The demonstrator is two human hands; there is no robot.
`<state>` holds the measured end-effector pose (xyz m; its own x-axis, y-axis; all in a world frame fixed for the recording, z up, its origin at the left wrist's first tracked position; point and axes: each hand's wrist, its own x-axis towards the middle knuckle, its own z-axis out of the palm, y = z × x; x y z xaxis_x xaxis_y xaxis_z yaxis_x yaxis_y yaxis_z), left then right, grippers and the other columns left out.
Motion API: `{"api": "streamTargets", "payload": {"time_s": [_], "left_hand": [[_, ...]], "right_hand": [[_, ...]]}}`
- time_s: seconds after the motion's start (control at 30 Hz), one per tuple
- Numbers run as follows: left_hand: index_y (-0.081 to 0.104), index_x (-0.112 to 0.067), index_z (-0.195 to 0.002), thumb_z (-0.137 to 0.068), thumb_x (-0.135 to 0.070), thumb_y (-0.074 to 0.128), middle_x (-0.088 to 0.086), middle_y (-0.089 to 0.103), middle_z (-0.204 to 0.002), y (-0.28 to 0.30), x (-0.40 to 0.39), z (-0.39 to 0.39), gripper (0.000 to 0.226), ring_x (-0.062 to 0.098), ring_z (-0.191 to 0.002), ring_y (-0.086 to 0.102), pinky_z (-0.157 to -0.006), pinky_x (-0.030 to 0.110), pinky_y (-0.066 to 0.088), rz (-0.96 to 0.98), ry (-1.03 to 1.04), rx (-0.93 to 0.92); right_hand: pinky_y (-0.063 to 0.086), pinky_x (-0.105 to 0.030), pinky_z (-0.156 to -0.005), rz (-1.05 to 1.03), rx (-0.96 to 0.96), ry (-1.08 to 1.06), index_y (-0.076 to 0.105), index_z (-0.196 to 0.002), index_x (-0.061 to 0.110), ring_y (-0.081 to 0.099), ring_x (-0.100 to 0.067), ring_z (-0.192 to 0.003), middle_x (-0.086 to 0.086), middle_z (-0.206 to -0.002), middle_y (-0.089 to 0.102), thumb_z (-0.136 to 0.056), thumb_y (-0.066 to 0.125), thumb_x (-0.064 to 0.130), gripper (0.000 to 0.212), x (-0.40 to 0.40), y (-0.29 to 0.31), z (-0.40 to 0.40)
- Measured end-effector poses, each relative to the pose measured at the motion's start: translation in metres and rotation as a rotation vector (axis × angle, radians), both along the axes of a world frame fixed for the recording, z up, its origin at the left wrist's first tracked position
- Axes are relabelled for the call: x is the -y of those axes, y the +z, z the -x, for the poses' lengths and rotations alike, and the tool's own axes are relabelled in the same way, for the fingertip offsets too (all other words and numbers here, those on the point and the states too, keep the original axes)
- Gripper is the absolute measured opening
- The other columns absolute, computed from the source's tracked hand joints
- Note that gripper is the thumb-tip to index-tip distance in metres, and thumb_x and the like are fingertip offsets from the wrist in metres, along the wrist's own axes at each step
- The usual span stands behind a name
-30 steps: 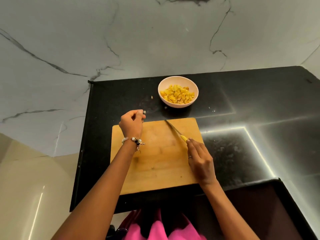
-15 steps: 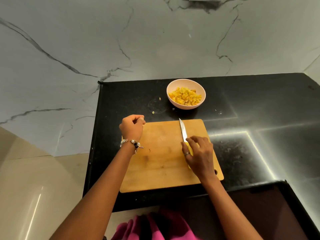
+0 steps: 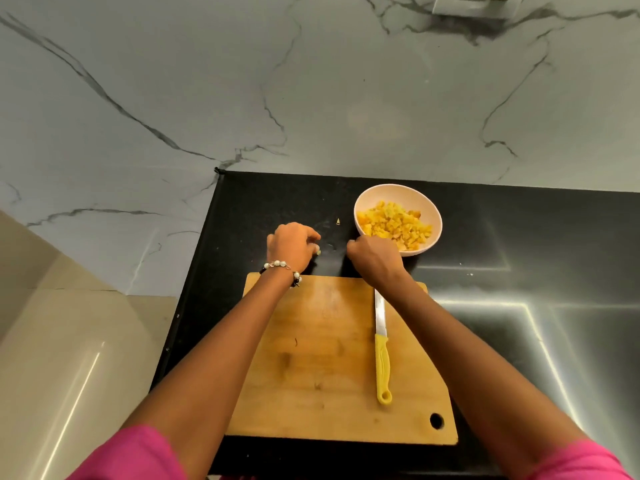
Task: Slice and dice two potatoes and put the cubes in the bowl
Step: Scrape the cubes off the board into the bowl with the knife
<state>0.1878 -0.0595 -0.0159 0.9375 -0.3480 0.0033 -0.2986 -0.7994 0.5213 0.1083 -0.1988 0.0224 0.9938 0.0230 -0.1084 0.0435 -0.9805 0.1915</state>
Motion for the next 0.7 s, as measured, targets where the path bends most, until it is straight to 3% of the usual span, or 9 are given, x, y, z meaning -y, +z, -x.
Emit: {"api": "streamTargets", "payload": {"time_s": [0.2, 0.37, 0.53, 0.63, 0.7], "left_hand": [[0.065, -0.039, -0.113, -0.092, -0.037, 0.054, -0.004, 0.063, -0.104, -0.006, 0.012, -0.003, 0.024, 0.019, -0.100, 0.051, -0.079, 0.032, 0.035, -0.399, -0.110, 0.213], [0.069, -0.034, -0.104, -0.095, -0.038, 0.048, -0.005, 0.065, -0.097, -0.012, 0.011, -0.004, 0.024, 0.017, -0.094, 0.052, -0.077, 0.031, 0.032, -0.428, -0.126, 0.281], [0.070, -0.029, -0.094, -0.092, -0.034, 0.052, -0.004, 0.066, -0.095, -0.013, 0.011, -0.003, 0.018, 0.017, -0.094, 0.055, -0.082, 0.034, 0.035, -0.262, -0.067, 0.238], [0.071, -0.025, -0.086, -0.089, -0.029, 0.058, -0.006, 0.069, -0.085, -0.010, 0.013, -0.004, 0.014, 0.016, -0.087, 0.059, -0.084, 0.035, 0.038, -0.015, 0.023, 0.137], [0.072, -0.023, -0.081, -0.084, -0.025, 0.064, -0.007, 0.068, -0.076, -0.006, 0.014, -0.004, 0.008, 0.012, -0.076, 0.062, -0.080, 0.033, 0.049, 0.207, 0.084, 0.042]], "right_hand": [[0.053, -0.036, -0.073, 0.020, -0.054, -0.030, 0.062, -0.116, 0.011, 0.065, -0.029, -0.097, -0.011, -0.107, 0.065, -0.096, 0.047, 0.008, 0.025, -0.003, -0.017, -0.008], [0.053, -0.035, -0.073, -0.020, -0.019, -0.068, 0.062, -0.113, 0.008, 0.065, -0.029, -0.096, -0.012, -0.105, 0.065, -0.093, 0.051, 0.004, 0.023, -0.003, -0.020, -0.008], [0.053, -0.035, -0.074, -0.046, -0.007, -0.053, 0.061, -0.112, 0.005, 0.064, -0.029, -0.098, -0.014, -0.106, 0.064, -0.094, 0.048, 0.002, 0.022, -0.004, -0.023, -0.003], [0.052, -0.037, -0.070, -0.081, -0.048, -0.096, 0.062, -0.111, 0.005, 0.064, -0.032, -0.096, -0.014, -0.104, 0.063, -0.093, 0.049, 0.001, 0.022, -0.005, -0.023, 0.000], [0.052, -0.038, -0.069, -0.102, -0.046, -0.127, 0.062, -0.108, 0.005, 0.064, -0.033, -0.093, -0.015, -0.101, 0.063, -0.093, 0.048, 0.000, 0.021, -0.004, -0.022, 0.003]]}}
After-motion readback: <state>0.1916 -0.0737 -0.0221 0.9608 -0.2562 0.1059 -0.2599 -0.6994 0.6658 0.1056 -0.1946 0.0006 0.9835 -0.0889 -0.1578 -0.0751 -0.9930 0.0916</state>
